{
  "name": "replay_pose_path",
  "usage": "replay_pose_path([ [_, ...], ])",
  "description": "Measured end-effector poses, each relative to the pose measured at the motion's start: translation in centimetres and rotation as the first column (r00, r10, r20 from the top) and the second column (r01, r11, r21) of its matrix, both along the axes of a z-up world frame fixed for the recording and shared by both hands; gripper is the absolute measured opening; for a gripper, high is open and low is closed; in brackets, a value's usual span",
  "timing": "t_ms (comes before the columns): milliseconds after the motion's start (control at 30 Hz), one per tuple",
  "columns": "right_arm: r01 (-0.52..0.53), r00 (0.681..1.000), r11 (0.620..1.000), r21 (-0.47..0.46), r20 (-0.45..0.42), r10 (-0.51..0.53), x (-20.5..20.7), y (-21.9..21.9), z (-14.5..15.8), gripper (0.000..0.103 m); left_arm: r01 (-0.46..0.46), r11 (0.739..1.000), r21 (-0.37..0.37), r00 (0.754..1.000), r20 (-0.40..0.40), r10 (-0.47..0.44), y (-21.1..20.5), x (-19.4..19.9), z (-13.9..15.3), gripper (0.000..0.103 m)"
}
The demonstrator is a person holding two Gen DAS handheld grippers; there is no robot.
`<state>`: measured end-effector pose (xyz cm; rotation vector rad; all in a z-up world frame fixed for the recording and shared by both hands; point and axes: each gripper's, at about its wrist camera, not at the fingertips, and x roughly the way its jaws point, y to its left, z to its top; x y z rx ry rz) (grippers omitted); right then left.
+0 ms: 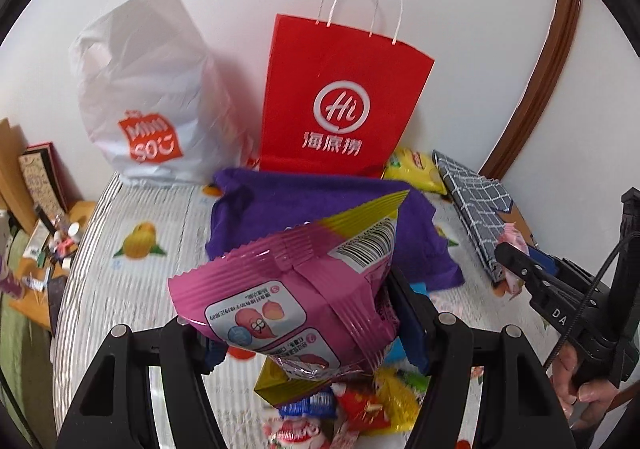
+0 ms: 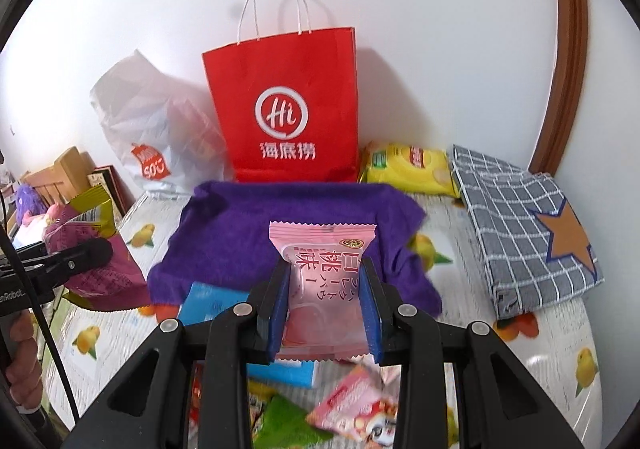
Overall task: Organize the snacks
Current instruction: 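Carry the pink candy bag and small pink candy over the purple towel with both tools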
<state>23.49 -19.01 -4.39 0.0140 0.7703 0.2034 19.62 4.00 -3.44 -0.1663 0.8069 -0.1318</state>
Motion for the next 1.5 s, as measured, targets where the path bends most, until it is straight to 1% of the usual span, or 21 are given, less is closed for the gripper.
replay_pose_path([
  [133,0.008,1.000,1.000,0.008,0.011,-0.008,2.3,-0.2,0.2,0.033,0.002,1.000,0.014,1.000,0.006,-0.003,-0.2,2.3,0.4,0.067],
  [467,0.015,1.000,0.999,0.037,-0.006,-0.014,8.2,-0.8,-0.8,0.033,-0.009,0.999,0.032,1.000,0.000,0.009,0.3,8.2,0.2,0.067],
  [533,0.019,1.000,0.999,0.031,-0.013,-0.019,9.2,-0.8,-1.1,0.033,-0.015,0.999,0.032,1.000,-0.005,0.015,0.6,9.5,0.0,0.067],
  [633,0.030,0.999,0.999,0.025,-0.015,-0.029,10.9,-0.8,-1.3,0.033,-0.024,1.000,0.013,1.000,-0.016,0.025,1.1,11.3,-0.5,0.067],
  [800,0.041,0.999,0.998,0.047,-0.010,-0.040,13.6,-0.8,-1.4,0.033,-0.028,1.000,-0.001,0.999,-0.035,0.028,1.6,13.8,-1.8,0.067],
  [867,0.034,0.999,0.998,0.058,-0.015,-0.033,14.4,-0.6,-2.0,0.033,-0.028,1.000,-0.005,0.999,-0.046,0.028,1.9,14.6,-2.7,0.067],
  [1000,0.021,0.998,0.998,0.063,-0.059,-0.017,15.8,-0.2,-4.4,0.033,-0.030,0.999,-0.019,0.996,-0.087,0.028,2.4,15.7,-4.9,0.067],
  [1067,0.013,0.996,0.999,0.045,-0.093,-0.009,16.8,0.1,-5.7,0.033,-0.026,0.999,-0.020,0.993,-0.118,0.023,2.6,16.3,-6.0,0.067],
  [1167,0.006,0.994,1.000,0.030,-0.105,-0.003,17.2,0.2,-6.7,0.033,-0.031,0.999,-0.023,0.991,-0.129,0.027,2.8,16.7,-6.9,0.067],
  [1300,0.009,0.993,1.000,0.019,-0.119,-0.006,17.3,-0.1,-7.5,0.033,-0.024,1.000,-0.016,0.989,-0.148,0.021,2.8,17.0,-7.8,0.067],
  [1500,0.022,0.992,1.000,0.019,-0.123,-0.019,17.4,-0.8,-7.7,0.033,-0.035,0.999,-0.017,0.986,-0.164,0.031,3.1,17.4,-8.3,0.067],
])
